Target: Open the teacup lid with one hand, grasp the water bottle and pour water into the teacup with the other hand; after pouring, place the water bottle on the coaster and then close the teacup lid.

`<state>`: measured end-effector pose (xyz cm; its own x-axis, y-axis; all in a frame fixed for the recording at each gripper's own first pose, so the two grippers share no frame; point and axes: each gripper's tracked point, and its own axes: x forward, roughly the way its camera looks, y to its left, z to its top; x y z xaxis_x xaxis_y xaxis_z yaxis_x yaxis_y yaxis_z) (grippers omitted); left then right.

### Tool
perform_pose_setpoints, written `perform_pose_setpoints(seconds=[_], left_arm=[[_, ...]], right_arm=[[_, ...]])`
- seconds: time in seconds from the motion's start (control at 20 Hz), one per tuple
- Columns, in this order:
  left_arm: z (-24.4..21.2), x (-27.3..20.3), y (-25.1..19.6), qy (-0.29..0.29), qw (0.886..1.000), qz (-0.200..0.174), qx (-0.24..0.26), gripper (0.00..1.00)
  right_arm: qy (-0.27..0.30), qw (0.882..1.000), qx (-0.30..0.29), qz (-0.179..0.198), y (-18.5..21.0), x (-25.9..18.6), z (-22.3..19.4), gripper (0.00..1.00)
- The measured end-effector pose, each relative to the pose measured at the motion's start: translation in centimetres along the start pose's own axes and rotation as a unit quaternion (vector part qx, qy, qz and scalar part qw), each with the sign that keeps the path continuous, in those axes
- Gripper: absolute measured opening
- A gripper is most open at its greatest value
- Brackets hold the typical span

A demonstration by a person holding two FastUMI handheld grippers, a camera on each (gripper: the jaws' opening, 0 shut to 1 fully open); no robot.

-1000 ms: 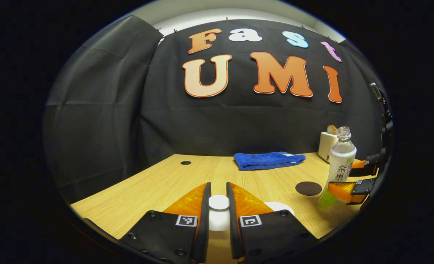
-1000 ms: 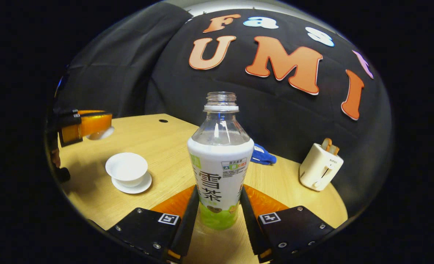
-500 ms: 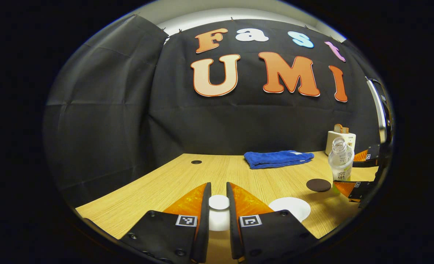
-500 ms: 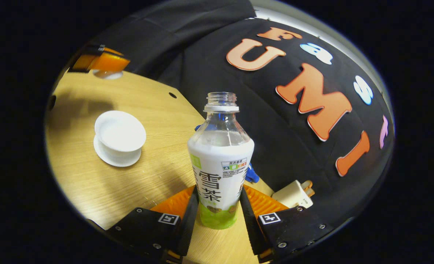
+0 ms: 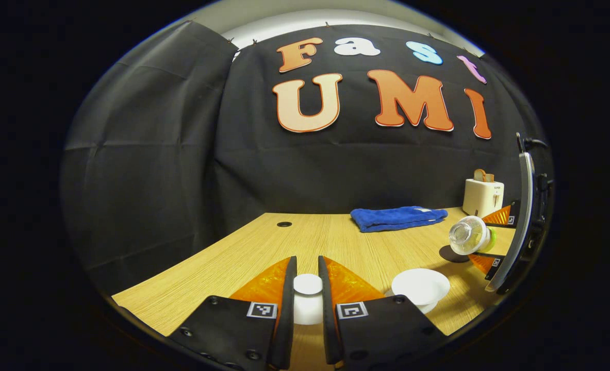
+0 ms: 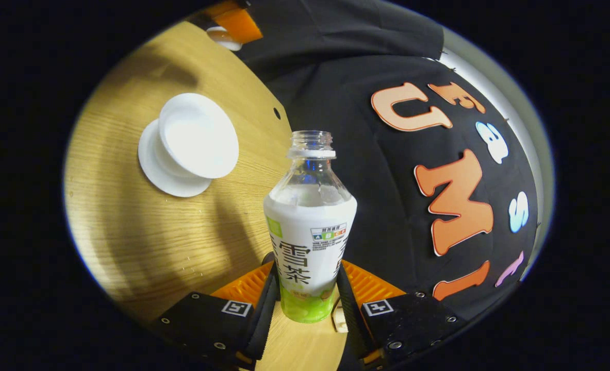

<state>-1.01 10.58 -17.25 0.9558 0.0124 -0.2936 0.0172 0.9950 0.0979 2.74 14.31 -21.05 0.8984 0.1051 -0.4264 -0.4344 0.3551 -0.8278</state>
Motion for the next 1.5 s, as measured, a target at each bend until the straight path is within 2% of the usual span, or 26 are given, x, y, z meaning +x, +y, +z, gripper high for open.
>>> perform_pose_setpoints(seconds=[0.1, 0.2, 0.25, 0.35, 0.4, 0.5, 0.55, 0.65, 0.85, 1.1, 1.5], left_arm=[[-0.1, 0.1, 0.2, 0.002, 1.000, 0.001, 0.003, 0.31], [0.1, 0.0, 0.4, 0.001, 1.000, 0.000, 0.003, 0.28], [0.1, 0.1, 0.4, 0.001, 1.000, 0.001, 0.002, 0.25], [0.0, 0.1, 0.4, 0.003, 1.000, -0.001, 0.002, 0.28], [0.0, 0.2, 0.4, 0.004, 1.000, -0.001, 0.002, 0.25], [0.0, 0.1, 0.5, 0.004, 1.000, -0.001, 0.002, 0.28], [0.0, 0.0, 0.6, 0.004, 1.000, -0.001, 0.002, 0.28], [-0.1, 0.0, 0.6, 0.006, 1.000, -0.001, 0.002, 0.28], [-0.2, -0.3, 0.9, 0.005, 1.000, 0.001, 0.005, 0.28], [-0.2, -0.7, 1.1, 0.003, 1.000, 0.001, 0.006, 0.28], [0.2, -0.9, 1.8, -0.003, 1.000, 0.002, 0.001, 0.28]], right_arm=[[-0.003, 0.999, -0.032, -0.006, 0.1, 0.0, 0.0, 0.64], [-0.006, 0.998, -0.063, -0.013, 0.2, 0.2, 0.0, 0.64], [-0.008, 0.997, -0.077, -0.016, 0.2, 0.2, 0.1, 0.60], [-0.013, 0.995, -0.102, -0.007, 0.6, 0.1, 0.3, 0.67], [-0.015, 0.993, -0.113, -0.008, 0.3, 0.4, 0.3, 0.64], [-0.021, 0.990, -0.135, -0.020, 0.1, 0.4, 0.7, 0.67], [-0.023, 0.989, -0.145, -0.027, 0.1, 0.4, 0.7, 0.64], [-0.028, 0.984, -0.173, -0.045, -0.1, 0.3, 0.9, 0.64], [-0.034, 0.964, -0.246, -0.100, -1.9, 0.3, 1.5, 0.64], [-0.040, 0.954, -0.272, -0.117, -2.8, 0.6, 1.8, 0.64], [-0.051, 0.945, -0.288, -0.144, -2.9, 0.3, 2.3, 0.64]])
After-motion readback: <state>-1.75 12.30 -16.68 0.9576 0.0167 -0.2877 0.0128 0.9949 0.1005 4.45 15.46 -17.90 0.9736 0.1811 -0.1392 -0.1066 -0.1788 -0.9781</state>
